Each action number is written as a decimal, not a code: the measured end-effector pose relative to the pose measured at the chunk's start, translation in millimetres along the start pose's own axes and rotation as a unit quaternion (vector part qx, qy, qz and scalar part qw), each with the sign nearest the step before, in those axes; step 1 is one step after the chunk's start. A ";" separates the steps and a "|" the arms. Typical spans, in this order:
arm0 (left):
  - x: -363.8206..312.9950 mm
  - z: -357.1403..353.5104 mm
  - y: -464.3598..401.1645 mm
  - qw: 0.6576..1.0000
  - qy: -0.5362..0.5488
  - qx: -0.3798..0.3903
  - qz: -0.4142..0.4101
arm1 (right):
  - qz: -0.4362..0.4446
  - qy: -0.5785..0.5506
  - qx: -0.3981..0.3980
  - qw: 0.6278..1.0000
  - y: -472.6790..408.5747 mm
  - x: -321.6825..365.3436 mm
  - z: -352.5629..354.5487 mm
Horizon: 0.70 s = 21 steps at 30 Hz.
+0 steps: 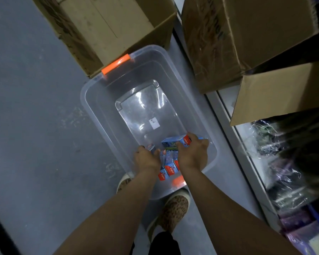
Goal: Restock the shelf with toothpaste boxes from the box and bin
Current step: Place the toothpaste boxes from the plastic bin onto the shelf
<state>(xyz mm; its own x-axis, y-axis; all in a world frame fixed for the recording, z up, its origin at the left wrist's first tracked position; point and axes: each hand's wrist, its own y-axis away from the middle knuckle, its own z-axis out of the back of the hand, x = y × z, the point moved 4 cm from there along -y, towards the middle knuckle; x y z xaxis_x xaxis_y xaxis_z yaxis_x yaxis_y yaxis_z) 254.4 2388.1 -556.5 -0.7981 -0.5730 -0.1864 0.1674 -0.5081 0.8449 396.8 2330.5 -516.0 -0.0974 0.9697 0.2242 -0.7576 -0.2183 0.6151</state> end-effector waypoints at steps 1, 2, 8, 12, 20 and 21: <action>-0.9 1.1 -0.7 1.000 0.005 -0.001 0.002 | -0.002 0.002 -0.003 1.000 0.1 0.0 0.1; -1.2 2.4 -1.6 1.000 0.011 -0.002 0.008 | -0.003 0.004 -0.004 1.000 0.5 0.3 0.5; -6.4 22.8 13.8 0.993 0.111 -0.023 0.045 | -0.026 -0.049 -0.019 0.998 12.8 3.4 18.6; -14.7 52.2 46.9 0.978 0.191 -0.030 0.077 | -0.048 -0.122 -0.024 0.991 34.8 8.9 50.9; -40.9 107.4 138.2 0.916 0.390 0.039 0.090 | -0.088 -0.289 -0.042 0.952 109.5 39.6 156.1; -48.1 116.9 155.3 0.904 0.414 0.058 0.086 | -0.083 -0.310 -0.049 0.946 121.0 44.1 171.2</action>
<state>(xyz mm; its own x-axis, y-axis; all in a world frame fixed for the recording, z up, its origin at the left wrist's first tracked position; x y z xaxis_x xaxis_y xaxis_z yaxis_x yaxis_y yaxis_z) 251.2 2412.0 -357.7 -0.0510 -0.9466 -0.3184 0.1472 -0.3224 0.9351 411.4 2328.1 -302.2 0.4028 0.7322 0.5492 -0.7886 -0.0269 0.6143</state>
